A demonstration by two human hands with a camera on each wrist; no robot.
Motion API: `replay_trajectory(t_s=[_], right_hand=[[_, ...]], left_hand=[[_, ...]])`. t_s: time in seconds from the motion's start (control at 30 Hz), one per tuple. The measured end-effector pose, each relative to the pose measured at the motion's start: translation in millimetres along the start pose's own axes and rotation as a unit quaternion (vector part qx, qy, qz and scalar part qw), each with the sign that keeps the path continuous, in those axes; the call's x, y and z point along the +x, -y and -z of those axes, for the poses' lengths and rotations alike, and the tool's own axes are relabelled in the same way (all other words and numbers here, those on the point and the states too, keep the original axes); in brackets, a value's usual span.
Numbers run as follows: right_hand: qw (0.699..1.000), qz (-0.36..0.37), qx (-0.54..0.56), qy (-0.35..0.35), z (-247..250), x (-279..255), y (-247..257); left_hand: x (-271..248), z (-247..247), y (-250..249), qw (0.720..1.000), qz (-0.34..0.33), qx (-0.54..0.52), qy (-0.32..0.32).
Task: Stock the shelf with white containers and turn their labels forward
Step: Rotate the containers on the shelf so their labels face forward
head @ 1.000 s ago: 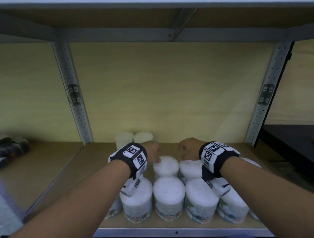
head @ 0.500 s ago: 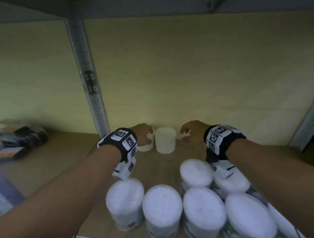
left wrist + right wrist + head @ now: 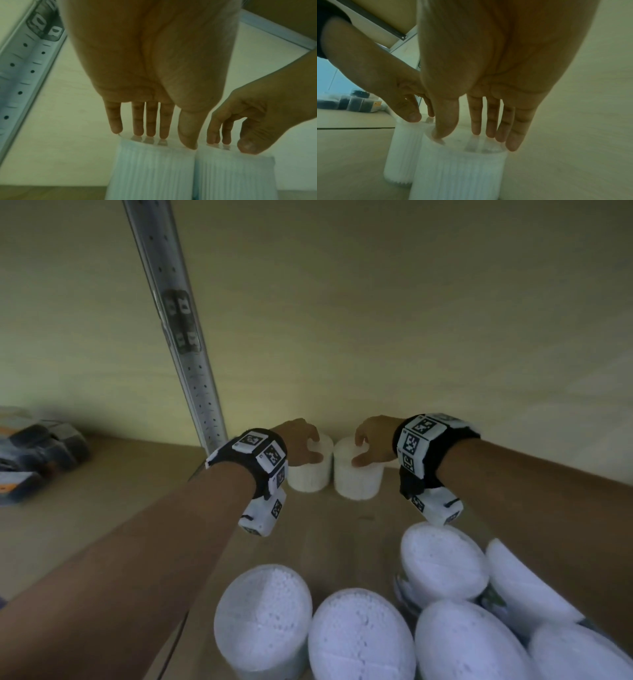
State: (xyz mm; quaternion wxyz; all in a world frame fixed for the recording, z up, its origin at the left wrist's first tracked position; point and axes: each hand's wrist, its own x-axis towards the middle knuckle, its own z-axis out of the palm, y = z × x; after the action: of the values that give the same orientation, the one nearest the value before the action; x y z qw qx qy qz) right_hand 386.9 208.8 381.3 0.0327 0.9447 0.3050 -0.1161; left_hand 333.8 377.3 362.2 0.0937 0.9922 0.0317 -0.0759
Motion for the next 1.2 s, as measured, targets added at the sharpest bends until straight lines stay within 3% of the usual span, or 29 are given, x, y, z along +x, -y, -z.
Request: replay_trajectory(t_s=[0.33, 0.83, 0.97, 1.2], right_hand=[[1.0, -0.003, -0.017, -0.004, -2.6, 3.3, 5.0], [0.999, 0.05, -0.006, 0.019, 4.8, -3.1, 1.2], [0.999, 0.032, 0.006, -0.024, 0.0, -2.9, 5.4], [1.0, 0.003, -0.019, -0.012, -3.8, -0.7, 6.5]], left_hand=[[-1.0, -1.8, 3.4, 1.0, -0.018, -0.005, -0.012], [-2.6, -6.9, 5.2, 1.0, -0.017, -0.007, -0.016], [-3.3, -6.8, 4.8, 1.0, -0.02, -0.008, -0.015], [-2.4, -7.4, 6.6, 0.999, -0.025, -0.012, -0.017]])
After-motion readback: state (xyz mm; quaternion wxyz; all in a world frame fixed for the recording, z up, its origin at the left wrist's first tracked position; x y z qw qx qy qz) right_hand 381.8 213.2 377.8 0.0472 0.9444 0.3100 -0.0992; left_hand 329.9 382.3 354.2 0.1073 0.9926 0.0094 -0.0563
